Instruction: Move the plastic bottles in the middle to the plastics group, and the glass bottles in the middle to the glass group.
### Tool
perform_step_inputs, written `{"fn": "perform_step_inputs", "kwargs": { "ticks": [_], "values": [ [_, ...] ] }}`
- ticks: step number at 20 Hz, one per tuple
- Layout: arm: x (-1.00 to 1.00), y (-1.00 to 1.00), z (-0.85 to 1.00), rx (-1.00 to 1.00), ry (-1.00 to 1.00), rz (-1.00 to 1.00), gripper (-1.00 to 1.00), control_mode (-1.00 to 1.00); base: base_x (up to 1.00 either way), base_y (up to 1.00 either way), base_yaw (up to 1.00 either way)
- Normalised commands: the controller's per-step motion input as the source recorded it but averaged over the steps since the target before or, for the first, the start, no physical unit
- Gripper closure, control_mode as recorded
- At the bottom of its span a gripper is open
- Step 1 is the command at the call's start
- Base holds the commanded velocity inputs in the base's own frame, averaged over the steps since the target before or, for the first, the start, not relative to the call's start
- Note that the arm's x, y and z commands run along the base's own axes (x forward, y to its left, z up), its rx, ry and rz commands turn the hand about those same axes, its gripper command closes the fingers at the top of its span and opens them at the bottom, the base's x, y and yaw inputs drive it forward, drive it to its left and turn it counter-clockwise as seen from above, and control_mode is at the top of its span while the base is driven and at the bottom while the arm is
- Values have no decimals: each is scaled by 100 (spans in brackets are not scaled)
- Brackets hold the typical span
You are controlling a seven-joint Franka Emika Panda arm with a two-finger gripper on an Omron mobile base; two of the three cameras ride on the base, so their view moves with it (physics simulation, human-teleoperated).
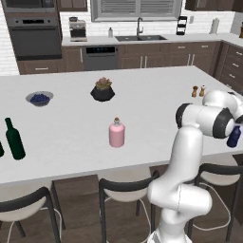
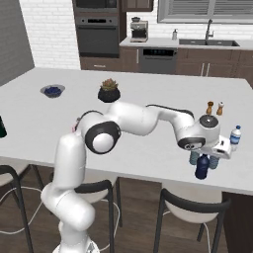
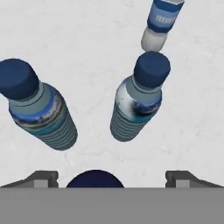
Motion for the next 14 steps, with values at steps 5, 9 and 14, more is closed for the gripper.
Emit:
{"fn": "perform_step_inputs", "kwargs": {
  "ticks": [5, 9, 14],
  "values": [
    [-2, 20, 28, 3, 0, -1, -100, -100, 0, 0, 0],
    [-9, 30, 39, 1, 0, 0, -100, -100, 0, 0, 0],
    [-34, 49, 44, -1, -1, 0, -100, -100, 0, 0, 0]
  ]
}}
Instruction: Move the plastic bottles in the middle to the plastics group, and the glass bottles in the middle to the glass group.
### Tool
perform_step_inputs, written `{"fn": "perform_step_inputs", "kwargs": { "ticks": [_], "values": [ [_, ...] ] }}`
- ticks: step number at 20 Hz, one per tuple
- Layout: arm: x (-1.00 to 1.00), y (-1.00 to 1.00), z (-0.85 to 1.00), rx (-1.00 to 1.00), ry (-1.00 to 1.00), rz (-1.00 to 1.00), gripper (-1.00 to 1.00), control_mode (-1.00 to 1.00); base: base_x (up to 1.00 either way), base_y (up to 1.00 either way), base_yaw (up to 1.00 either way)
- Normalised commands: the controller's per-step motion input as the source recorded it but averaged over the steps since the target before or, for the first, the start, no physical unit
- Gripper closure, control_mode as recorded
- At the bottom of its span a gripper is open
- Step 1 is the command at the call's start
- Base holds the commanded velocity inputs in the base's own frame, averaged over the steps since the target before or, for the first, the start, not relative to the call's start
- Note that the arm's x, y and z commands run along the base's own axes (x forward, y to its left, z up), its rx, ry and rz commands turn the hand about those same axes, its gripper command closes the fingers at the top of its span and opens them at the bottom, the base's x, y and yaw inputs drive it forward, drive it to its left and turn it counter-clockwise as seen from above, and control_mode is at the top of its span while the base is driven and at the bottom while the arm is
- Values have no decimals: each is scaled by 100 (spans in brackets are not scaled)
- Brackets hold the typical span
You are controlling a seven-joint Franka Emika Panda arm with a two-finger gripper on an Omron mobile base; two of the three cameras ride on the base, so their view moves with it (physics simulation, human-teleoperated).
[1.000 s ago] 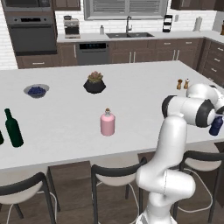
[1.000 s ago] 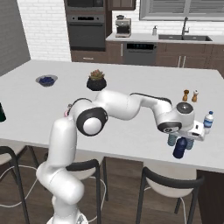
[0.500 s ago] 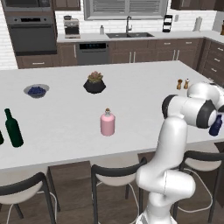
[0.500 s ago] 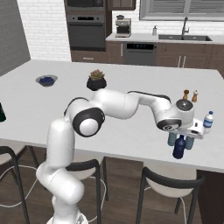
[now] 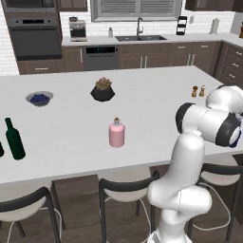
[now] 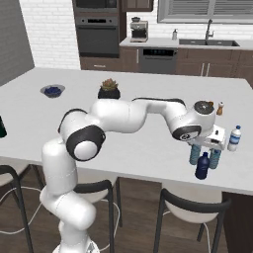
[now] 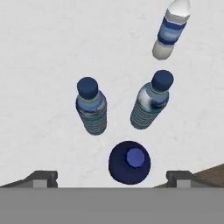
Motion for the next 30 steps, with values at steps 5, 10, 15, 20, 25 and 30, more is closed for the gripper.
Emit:
{"fn": "perform_step_inputs", "kwargs": {
  "ticks": [5, 10, 15, 20, 25, 30],
  "values": [
    [-38, 59, 37, -2, 0, 0, -100, -100, 0, 0, 0],
    [-28, 82, 31, 0, 0, 0, -100, -100, 0, 0, 0],
    [-19, 87, 35, 0, 2, 0, -100, -100, 0, 0, 0],
    [-9, 83, 45, 0, 4, 0, -100, -100, 0, 0, 0],
    [-12, 88, 33, 0, 13, 0, -100, -100, 0, 0, 0],
    [-10, 91, 16, 2, 14, 0, -100, -100, 0, 0, 0]
  ]
}}
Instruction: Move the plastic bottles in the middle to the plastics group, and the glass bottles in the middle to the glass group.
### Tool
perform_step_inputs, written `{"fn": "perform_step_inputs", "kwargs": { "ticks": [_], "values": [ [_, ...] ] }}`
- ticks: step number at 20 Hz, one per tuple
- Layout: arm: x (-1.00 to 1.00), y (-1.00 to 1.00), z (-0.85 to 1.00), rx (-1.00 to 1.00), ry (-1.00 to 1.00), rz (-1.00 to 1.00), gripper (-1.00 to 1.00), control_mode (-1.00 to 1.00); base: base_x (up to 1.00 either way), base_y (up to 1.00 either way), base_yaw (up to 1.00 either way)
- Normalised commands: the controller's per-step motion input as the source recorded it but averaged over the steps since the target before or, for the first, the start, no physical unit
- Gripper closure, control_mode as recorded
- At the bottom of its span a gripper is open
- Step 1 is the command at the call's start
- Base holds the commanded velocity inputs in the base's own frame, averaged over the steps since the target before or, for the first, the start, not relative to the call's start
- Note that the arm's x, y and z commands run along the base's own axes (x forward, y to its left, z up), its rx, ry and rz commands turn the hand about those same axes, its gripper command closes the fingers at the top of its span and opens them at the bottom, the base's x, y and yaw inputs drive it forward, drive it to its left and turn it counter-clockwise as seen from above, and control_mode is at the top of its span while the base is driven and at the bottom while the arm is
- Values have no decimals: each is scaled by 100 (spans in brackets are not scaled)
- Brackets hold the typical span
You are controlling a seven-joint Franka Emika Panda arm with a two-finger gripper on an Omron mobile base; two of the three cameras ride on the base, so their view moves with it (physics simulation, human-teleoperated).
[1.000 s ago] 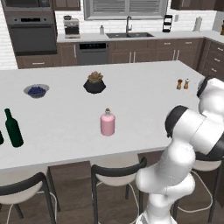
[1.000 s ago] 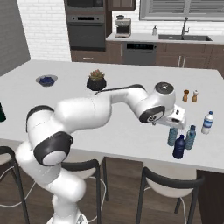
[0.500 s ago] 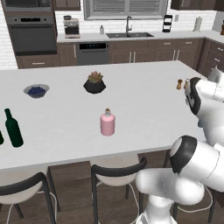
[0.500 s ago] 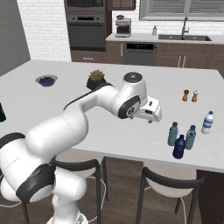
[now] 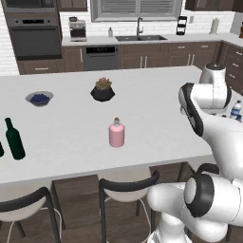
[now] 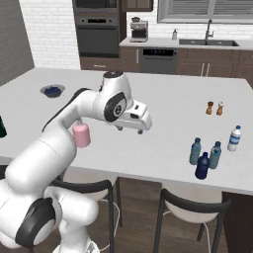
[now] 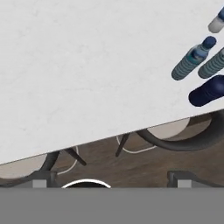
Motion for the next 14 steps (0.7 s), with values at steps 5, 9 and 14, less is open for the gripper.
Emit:
{"fn": "perform_step_inputs", "kwargs": {
  "ticks": [5, 9, 14],
  "values": [
    [-16, 83, 10, 7, 11, 0, -100, -100, 0, 0, 0],
    [-8, 83, 12, 9, 6, 0, -100, -100, 0, 0, 0],
    [-1, 76, 3, 9, 3, 0, -100, -100, 0, 0, 0]
  ]
}}
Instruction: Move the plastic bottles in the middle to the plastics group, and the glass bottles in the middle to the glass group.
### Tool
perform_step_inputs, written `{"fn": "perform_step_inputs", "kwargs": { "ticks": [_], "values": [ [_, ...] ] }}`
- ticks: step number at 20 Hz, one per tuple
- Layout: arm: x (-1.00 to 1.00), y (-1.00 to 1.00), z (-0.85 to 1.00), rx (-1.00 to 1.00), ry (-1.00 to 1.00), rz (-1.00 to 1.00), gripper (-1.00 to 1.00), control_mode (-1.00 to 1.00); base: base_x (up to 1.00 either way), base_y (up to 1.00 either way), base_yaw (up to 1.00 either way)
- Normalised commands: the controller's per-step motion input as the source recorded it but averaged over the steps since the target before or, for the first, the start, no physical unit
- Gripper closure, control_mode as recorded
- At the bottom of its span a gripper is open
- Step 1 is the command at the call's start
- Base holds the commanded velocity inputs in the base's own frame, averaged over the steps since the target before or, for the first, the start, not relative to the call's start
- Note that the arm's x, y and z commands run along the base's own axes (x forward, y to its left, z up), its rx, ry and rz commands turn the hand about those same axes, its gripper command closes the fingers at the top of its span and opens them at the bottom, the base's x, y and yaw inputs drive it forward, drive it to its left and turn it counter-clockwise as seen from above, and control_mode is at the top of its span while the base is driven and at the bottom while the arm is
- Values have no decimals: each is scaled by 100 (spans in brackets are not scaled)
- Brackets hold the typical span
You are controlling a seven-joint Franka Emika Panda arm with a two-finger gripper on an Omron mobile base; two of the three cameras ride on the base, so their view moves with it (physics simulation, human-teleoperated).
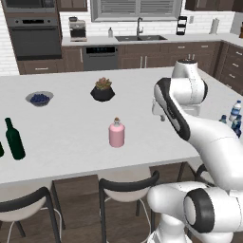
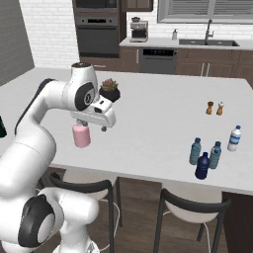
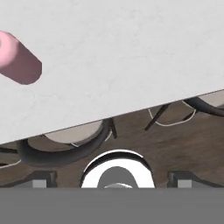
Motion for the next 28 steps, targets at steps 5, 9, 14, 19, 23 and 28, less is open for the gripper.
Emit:
{"fn": "perform_step_inputs", "kwargs": {
  "ticks": [5, 9, 14, 19, 23, 28],
  "values": [
    [5, 76, -10, 5, -2, 7, -100, -100, 0, 0, 0],
    [40, 79, -26, 0, -2, 4, -100, -100, 0, 0, 0],
    [68, 71, -38, 0, 0, 4, -100, -100, 0, 0, 0],
    [86, 68, -31, 0, 0, 4, -100, -100, 0, 0, 0],
    [80, 39, -20, -1, 0, 2, -100, -100, 0, 0, 0],
    [68, 7, -28, -3, 0, 0, -100, -100, 0, 0, 0]
  ]
}}
